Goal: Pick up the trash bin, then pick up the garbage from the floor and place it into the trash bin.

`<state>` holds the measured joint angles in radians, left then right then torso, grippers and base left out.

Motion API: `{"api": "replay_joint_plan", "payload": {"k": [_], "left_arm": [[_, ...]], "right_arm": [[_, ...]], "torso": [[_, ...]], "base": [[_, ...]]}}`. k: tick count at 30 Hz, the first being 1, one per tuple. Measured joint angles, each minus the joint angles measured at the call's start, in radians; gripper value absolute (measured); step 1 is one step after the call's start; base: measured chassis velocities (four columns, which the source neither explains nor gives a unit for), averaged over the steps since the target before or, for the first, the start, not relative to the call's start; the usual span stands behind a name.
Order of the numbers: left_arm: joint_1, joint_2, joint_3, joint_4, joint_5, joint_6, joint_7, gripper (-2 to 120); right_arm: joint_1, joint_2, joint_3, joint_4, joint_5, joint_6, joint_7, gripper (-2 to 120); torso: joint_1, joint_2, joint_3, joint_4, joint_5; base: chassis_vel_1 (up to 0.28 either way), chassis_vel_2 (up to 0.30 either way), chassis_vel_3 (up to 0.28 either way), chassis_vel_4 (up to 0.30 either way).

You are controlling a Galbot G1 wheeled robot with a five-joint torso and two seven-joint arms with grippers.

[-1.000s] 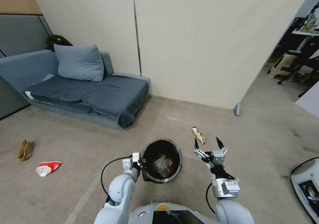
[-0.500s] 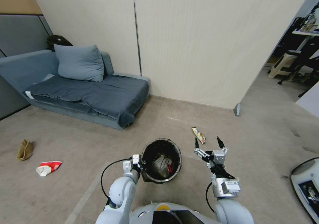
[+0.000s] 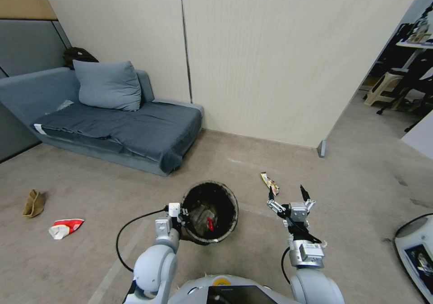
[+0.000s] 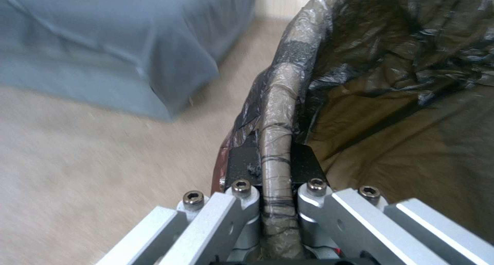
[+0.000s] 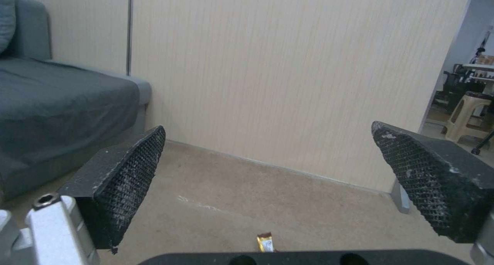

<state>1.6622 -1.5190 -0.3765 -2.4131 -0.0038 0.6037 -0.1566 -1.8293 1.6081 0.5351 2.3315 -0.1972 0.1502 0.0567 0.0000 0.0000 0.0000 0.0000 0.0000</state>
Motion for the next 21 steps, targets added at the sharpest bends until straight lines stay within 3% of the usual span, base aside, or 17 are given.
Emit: {"api": "replay_joint_plan", "payload": {"k": [8,11,21], "left_arm": [[0.027,0.005,0.005,-0.03,0.035,-0.042,-0.01,1],[0.031,0.002,0.017,-0.013,0.048,-0.098,-0.024,1],[0.036,-0.002,0.033,-0.01,0.063,-0.114,-0.027,1]], "right_arm": [[-0.002,0.0,0.003,-0.003,0.0,0.013,-0.009,100],[-0.003,0.0,0.005,-0.002,0.005,0.014,-0.015,100],[-0.001,0.0,0.007,-0.003,0.014,0.014,-0.02,100]], "torso": [[0.0,0.0,0.0,0.0,0.0],[0.0,0.0,0.0,-0.0001,-0.0001],[0.0,0.0,0.0,-0.0001,0.0001]], "base": [[0.0,0.0,0.0,0.0],[0.0,0.0,0.0,0.0],[0.0,0.0,0.0,0.0]]}}
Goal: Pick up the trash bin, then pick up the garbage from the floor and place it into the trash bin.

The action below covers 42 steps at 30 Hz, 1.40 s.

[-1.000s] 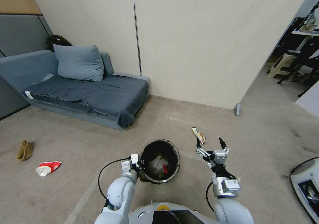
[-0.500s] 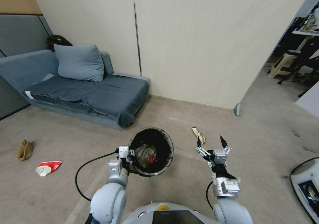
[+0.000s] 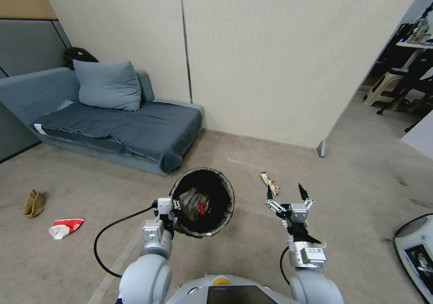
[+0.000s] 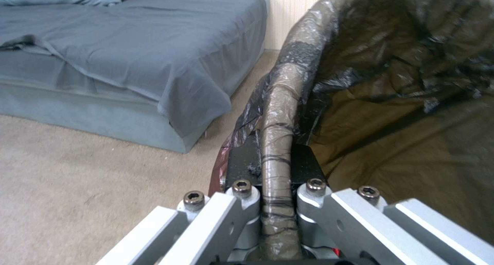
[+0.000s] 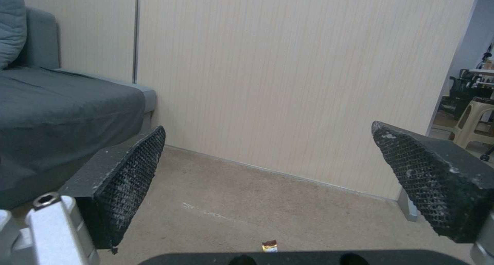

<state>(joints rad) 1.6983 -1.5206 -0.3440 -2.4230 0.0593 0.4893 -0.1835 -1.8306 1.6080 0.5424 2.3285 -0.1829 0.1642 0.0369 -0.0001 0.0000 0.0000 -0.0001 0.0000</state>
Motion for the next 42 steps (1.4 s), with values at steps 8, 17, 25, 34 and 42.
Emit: {"api": "replay_joint_plan", "payload": {"k": [8,17,25,34,42], "left_arm": [[0.004,-0.007,0.019,0.003,0.017,-0.011,0.007,1],[0.019,-0.017,0.038,0.007,0.046,-0.032,0.012,1],[0.033,-0.023,0.041,0.006,0.056,-0.045,0.009,1],[0.032,-0.025,0.044,0.007,0.061,-0.053,0.006,1],[0.03,-0.024,0.05,0.014,0.064,-0.055,0.006,1]], "right_arm": [[0.001,0.0,0.002,0.0,0.012,-0.001,0.0,100],[0.008,0.0,0.002,-0.004,0.013,-0.001,-0.002,100],[0.012,0.0,-0.001,-0.014,0.009,0.0,-0.005,100],[0.016,0.0,-0.001,-0.018,0.007,0.009,-0.009,100],[0.018,0.0,0.002,-0.024,0.008,0.047,-0.029,100]], "torso": [[0.0,0.0,0.0,0.0,-0.0001],[0.0,0.0,0.0,0.0001,0.0],[0.0,0.0,0.0,0.0001,0.0],[0.0,0.0,0.0,0.0,-0.0001],[0.0,0.0,0.0,0.0001,-0.0001]], "base": [[-0.041,0.035,0.039,-0.034],[-0.091,0.092,0.085,-0.09],[-0.069,0.063,0.064,-0.066],[-0.052,0.055,0.058,-0.059],[-0.008,0.013,0.008,-0.012]]}}
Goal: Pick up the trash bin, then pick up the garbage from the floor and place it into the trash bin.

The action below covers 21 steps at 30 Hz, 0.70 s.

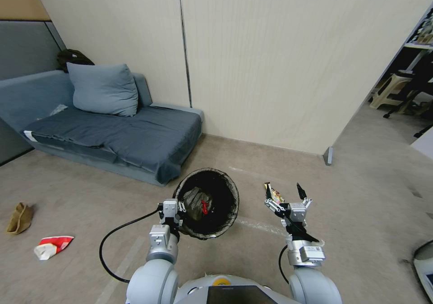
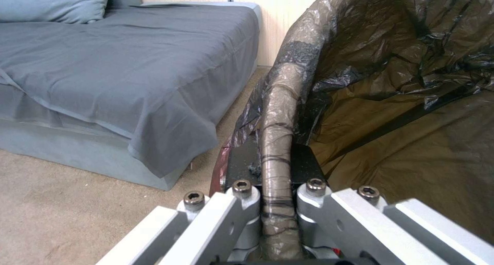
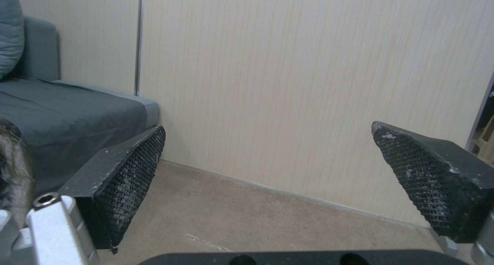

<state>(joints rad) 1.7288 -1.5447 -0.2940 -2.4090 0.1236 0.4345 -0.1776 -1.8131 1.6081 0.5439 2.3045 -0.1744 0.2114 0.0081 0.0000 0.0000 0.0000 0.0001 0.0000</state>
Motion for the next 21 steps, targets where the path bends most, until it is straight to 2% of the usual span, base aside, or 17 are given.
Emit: {"api": "replay_joint_plan", "payload": {"k": [6,11,14,15,18,21], "left_arm": [[0.001,0.007,0.001,-0.001,0.0,-0.002,0.0,1],[0.005,0.011,0.004,-0.006,0.001,-0.003,0.001,1],[0.01,0.018,0.005,-0.009,0.002,-0.008,0.008,1],[0.01,0.018,0.005,-0.009,0.002,-0.008,0.008,1],[0.011,0.027,0.004,-0.011,0.002,-0.013,0.013,1],[0.014,0.027,0.002,-0.011,0.002,-0.015,0.013,1]], "right_arm": [[0.004,0.0,0.0,-0.011,-0.005,0.017,-0.008,100],[0.022,0.0,0.009,-0.02,0.003,-0.011,-0.015,100],[0.103,0.0,0.055,-0.045,0.042,-0.099,-0.022,100],[0.103,0.0,0.055,-0.045,0.042,-0.099,-0.022,100],[0.197,-0.037,0.077,-0.077,0.117,-0.223,-0.024,100],[0.243,-0.067,0.084,-0.108,0.136,-0.278,-0.022,100]], "torso": [[0.0,0.0,0.0,-0.0001,0.0],[0.0,0.0,0.0,-0.0001,0.0],[0.0,0.0,0.0,-0.0001,0.0001],[0.0,0.0,0.0,-0.0001,0.0001],[0.0,0.0,0.0,-0.0002,0.0001],[0.0,0.0,0.0,0.0,0.0003]], "base": [[0.0,0.0,0.0,0.0],[0.0,0.0,0.0,0.0],[0.0,0.0,0.0,0.0],[0.0,0.0,0.0,0.0],[0.0,0.0,0.0,0.0],[0.0,0.0,0.0,0.0]]}}
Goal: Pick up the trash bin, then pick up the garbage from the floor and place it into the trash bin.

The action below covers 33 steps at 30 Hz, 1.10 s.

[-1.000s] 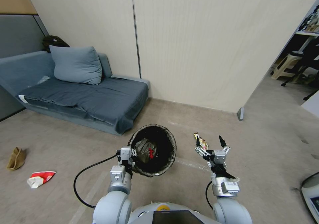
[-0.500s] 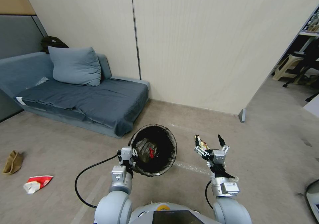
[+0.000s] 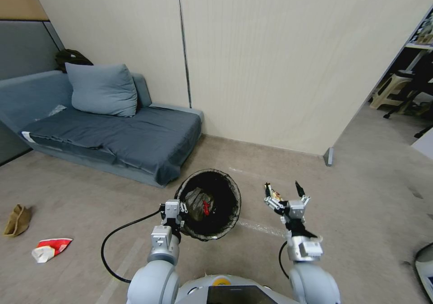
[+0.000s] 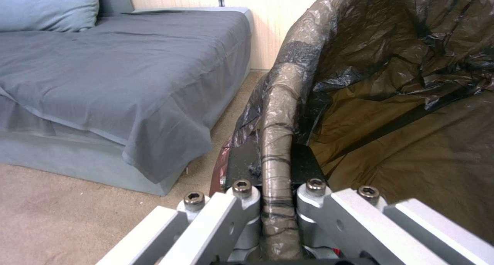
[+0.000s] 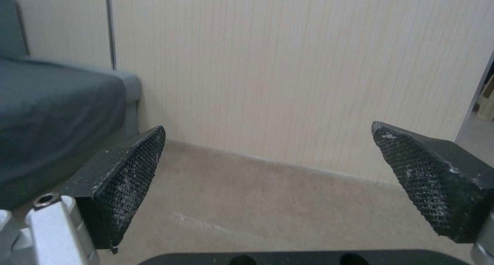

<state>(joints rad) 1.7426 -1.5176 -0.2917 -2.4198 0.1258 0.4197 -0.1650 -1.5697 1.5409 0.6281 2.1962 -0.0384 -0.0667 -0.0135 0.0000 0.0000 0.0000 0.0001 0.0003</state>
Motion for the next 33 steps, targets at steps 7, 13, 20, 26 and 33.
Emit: {"api": "replay_joint_plan", "payload": {"k": [7,13,20,26,33], "left_arm": [[0.002,0.0,-0.011,0.0,-0.001,-0.004,-0.002,1],[-0.007,0.0,-0.003,0.011,0.003,-0.008,-0.003,1],[-0.014,-0.001,0.004,0.022,0.008,-0.011,-0.003,1],[-0.013,-0.003,0.004,0.025,0.014,-0.013,-0.003,1],[-0.009,-0.004,0.002,0.024,0.019,-0.017,-0.003,1]], "right_arm": [[0.093,-0.075,-0.003,-0.125,0.046,-0.112,-0.004,100],[0.148,-0.106,-0.007,-0.219,0.049,-0.159,-0.011,100],[0.19,-0.134,-0.014,-0.32,0.059,-0.164,-0.075,100],[0.24,-0.162,-0.019,-0.432,0.045,-0.14,-0.156,100],[0.309,-0.184,-0.024,-0.564,0.021,-0.112,-0.183,100]], "torso": [[0.0,0.0,0.0,0.0,-0.0001],[0.0,0.0,0.0,-0.0001,-0.0004],[0.0,0.0,0.0,-0.0001,-0.0001],[0.0,0.0,0.0,0.0,-0.0003],[0.0,0.0,0.0,0.0,-0.0001]], "base": [[0.0,0.0,0.0,0.0],[0.0,0.0,0.0,0.0],[0.0,0.0,0.0,0.0],[0.0,0.0,0.0,0.0],[0.0,0.0,0.0,0.0]]}}
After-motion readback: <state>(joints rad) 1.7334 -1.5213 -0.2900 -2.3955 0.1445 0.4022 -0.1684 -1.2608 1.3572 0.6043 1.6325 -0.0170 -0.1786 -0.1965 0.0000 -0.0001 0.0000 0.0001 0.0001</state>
